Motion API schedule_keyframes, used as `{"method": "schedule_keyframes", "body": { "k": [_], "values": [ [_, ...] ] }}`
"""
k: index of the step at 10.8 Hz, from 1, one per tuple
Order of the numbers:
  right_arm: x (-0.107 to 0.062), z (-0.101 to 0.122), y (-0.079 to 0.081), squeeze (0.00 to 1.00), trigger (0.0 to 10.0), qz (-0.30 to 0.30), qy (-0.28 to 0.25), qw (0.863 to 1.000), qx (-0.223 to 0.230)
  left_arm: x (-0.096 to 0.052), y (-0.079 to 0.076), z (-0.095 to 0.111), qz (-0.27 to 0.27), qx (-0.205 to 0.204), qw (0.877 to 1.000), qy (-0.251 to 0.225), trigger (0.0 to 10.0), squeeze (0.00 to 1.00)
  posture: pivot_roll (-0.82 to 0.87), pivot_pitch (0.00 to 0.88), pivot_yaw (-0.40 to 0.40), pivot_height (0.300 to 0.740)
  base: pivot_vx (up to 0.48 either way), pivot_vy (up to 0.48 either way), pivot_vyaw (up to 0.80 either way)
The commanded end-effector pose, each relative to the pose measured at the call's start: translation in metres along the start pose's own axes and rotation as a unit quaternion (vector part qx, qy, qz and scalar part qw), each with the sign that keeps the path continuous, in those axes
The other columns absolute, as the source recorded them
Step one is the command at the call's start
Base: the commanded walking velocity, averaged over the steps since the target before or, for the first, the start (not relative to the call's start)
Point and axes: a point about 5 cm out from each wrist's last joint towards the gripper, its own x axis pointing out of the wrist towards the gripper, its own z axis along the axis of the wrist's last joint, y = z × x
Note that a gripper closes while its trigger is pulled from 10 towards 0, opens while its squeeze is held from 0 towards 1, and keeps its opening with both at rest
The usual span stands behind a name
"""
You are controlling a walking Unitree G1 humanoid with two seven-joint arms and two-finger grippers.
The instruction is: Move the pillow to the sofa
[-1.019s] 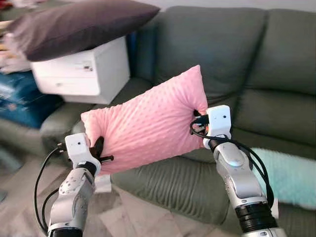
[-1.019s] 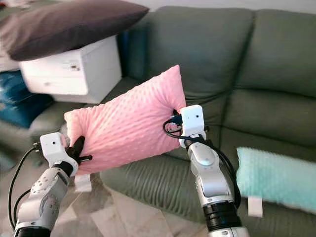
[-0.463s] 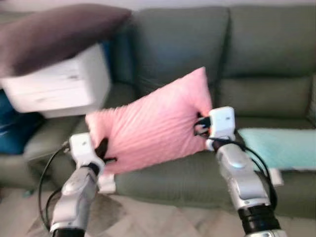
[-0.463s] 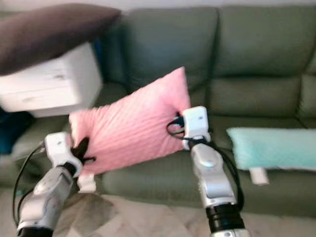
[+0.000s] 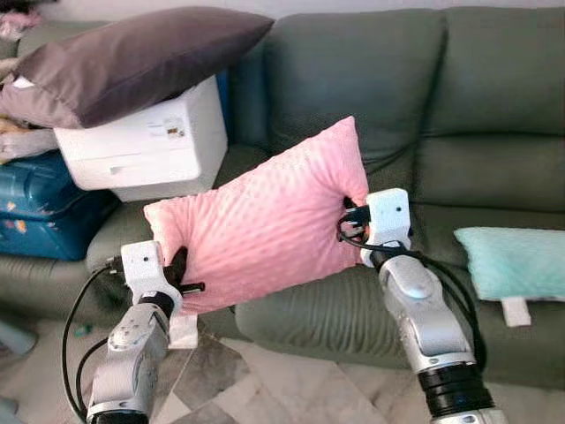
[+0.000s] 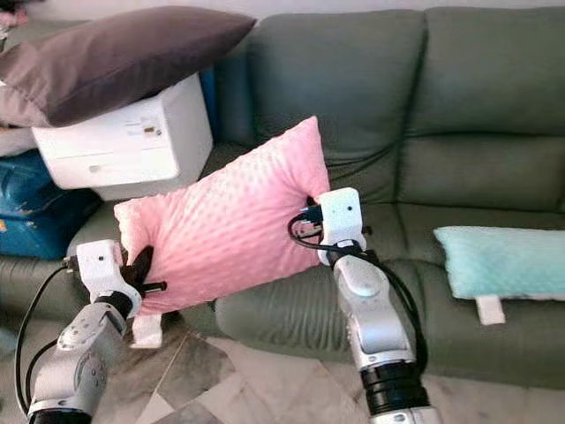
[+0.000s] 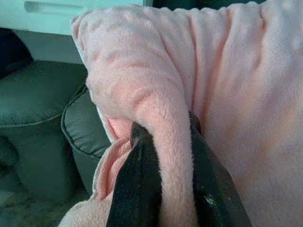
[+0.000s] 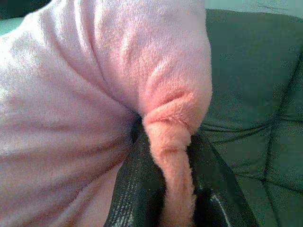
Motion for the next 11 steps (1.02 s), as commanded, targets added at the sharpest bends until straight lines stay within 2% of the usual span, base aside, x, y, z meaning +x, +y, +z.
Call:
{"method": "schedule_keyframes", "body": {
  "k": [1, 6, 9, 11],
  "values": [
    [0.0017, 0.0074, -0.002, 0.0, 10.0, -0.009, -0.015, 1.0, -0.001, -0.0001, 0.0008, 0.0072, -0.003, 0.008, 1.0, -0.016, 10.0, 0.0, -0.2, 0.012, 0.096, 0.74, 0.0, 0.0, 0.0],
    [0.0016, 0.007, -0.0029, 0.0, 10.0, -0.011, -0.012, 1.0, -0.002, 0.0008, -0.0015, 0.0092, -0.012, 0.017, 0.999, -0.031, 10.0, 0.0, -0.21, 0.013, 0.096, 0.74, 0.0, 0.0, -0.73],
    [0.0009, 0.0066, -0.0032, 0.0, 10.0, -0.012, -0.014, 1.0, -0.003, -0.0006, -0.0015, 0.0107, -0.02, 0.009, 0.999, -0.038, 10.0, 0.0, -0.21, 0.014, 0.098, 0.74, 0.0, 0.0, 0.0],
    [0.001, 0.0042, -0.004, 0.0, 10.0, -0.019, -0.004, 1.0, 0.002, -0.0042, 0.0075, 0.0092, -0.015, 0.038, 0.999, -0.035, 10.0, 0.0, -0.2, 0.016, 0.096, 0.74, 0.0, 0.0, -0.75]
  ]
}}
